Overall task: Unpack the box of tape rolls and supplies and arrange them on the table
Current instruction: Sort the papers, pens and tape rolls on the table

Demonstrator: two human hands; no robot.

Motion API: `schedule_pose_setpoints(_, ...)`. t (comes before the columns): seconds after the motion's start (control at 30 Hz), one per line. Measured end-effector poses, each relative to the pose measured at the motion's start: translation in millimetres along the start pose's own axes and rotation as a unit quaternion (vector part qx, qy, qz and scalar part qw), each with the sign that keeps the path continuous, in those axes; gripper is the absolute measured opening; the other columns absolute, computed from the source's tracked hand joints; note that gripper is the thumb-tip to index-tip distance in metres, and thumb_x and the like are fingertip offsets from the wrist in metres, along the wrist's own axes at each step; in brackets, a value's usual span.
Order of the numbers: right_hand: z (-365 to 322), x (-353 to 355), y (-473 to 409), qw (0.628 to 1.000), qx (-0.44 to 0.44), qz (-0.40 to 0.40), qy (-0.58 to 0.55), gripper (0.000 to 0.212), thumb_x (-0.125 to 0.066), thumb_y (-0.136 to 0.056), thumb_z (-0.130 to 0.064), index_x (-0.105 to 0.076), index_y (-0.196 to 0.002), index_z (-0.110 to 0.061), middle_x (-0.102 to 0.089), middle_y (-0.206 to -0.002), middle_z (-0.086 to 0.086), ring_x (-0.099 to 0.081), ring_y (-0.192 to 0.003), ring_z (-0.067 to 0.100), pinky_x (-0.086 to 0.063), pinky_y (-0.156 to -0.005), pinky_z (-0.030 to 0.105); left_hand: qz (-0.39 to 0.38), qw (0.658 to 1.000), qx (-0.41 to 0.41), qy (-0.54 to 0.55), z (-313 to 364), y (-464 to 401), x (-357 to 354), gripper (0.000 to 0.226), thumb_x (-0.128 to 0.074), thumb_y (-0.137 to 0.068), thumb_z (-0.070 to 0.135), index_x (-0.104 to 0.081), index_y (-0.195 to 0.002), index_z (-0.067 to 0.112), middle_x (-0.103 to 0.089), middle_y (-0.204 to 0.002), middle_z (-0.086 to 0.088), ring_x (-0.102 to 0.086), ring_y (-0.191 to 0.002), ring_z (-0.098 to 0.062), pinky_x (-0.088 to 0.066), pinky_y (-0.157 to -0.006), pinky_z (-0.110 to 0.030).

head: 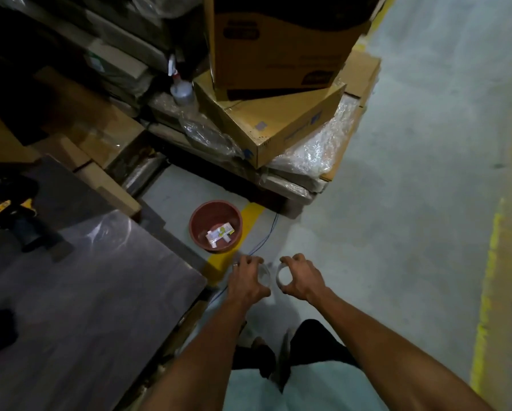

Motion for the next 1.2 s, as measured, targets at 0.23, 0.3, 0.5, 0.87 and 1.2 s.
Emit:
schedule_pose_setpoints(0.23, -11.7, 3.3, -91.5, 0.998, 0.038, -0.035, 0.031, 0.072, -0.073, -0.074, -0.032, -0.043, -0.139, -0.027, -0.042, -0.134, 0.009, -0.048, -0.118, 0.033, -0.049, -0.092, 0.041, 0.02, 0.998, 0.043, -0.041, -22.0, -78.4, 5.3, 0.072, -0.076, -0.064, 0.041, -0.049, -0.129, 0.027, -0.043, -0.134, -0.005, -0.048, -0.119, -0.032, -0.05, -0.092, -0.042)
schedule_pose_setpoints(0.3, -14.9, 3.8, -127.6, 0.995, 0.063, -0.046, 0.067, 0.073, -0.074, -0.074, -0.031, -0.041, -0.139, -0.026, -0.04, -0.135, 0.009, -0.046, -0.118, 0.034, -0.048, -0.091, 0.042, 0.027, 0.996, 0.077, -0.042, -31.7, -102.7, 2.2, 0.07, -0.075, -0.064, 0.038, -0.048, -0.128, 0.027, -0.041, -0.135, -0.004, -0.048, -0.118, -0.032, -0.048, -0.09, -0.041)
schedule_pose_setpoints(0.5, -29.9, 4.6, -231.2, 0.981, 0.135, -0.045, 0.131, 0.081, -0.076, -0.071, -0.029, -0.035, -0.141, -0.025, -0.035, -0.141, 0.011, -0.042, -0.121, 0.033, -0.05, -0.091, 0.042, 0.05, 0.987, 0.153, -0.02, -59.6, -181.4, -4.4, 0.088, -0.075, -0.074, 0.035, -0.028, -0.148, 0.027, -0.024, -0.155, -0.008, -0.042, -0.131, -0.033, -0.045, -0.102, -0.043)
schedule_pose_setpoints(0.87, -99.8, -20.2, -354.1, 0.956, 0.258, -0.014, 0.141, 0.075, -0.07, -0.079, -0.029, -0.036, -0.146, -0.022, -0.033, -0.148, 0.016, -0.039, -0.131, 0.037, -0.043, -0.103, 0.043, 0.116, 0.958, 0.257, 0.059, -132.2, -260.9, -0.6, 0.094, -0.068, -0.084, 0.048, -0.014, -0.155, 0.02, -0.019, -0.158, -0.008, -0.034, -0.14, -0.028, -0.04, -0.109, -0.037)
schedule_pose_setpoints(1.2, -136.3, -24.5, -398.4, 0.941, 0.298, -0.055, 0.148, 0.085, -0.066, -0.083, -0.04, -0.021, -0.153, -0.019, -0.016, -0.16, 0.016, -0.014, -0.147, 0.034, -0.031, -0.115, 0.041, 0.172, 0.947, 0.252, 0.102, -162.4, -287.1, 9.0, 0.086, -0.068, -0.084, 0.022, -0.019, -0.154, 0.013, -0.022, -0.159, -0.012, -0.024, -0.145, -0.03, -0.029, -0.118, -0.034)
Point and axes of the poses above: each hand's wrist, its own y-axis away from the middle knuckle, its own x-axis out of the back of the hand, z = x × y, the point moved 1 cm from there along -y, towards the middle knuckle
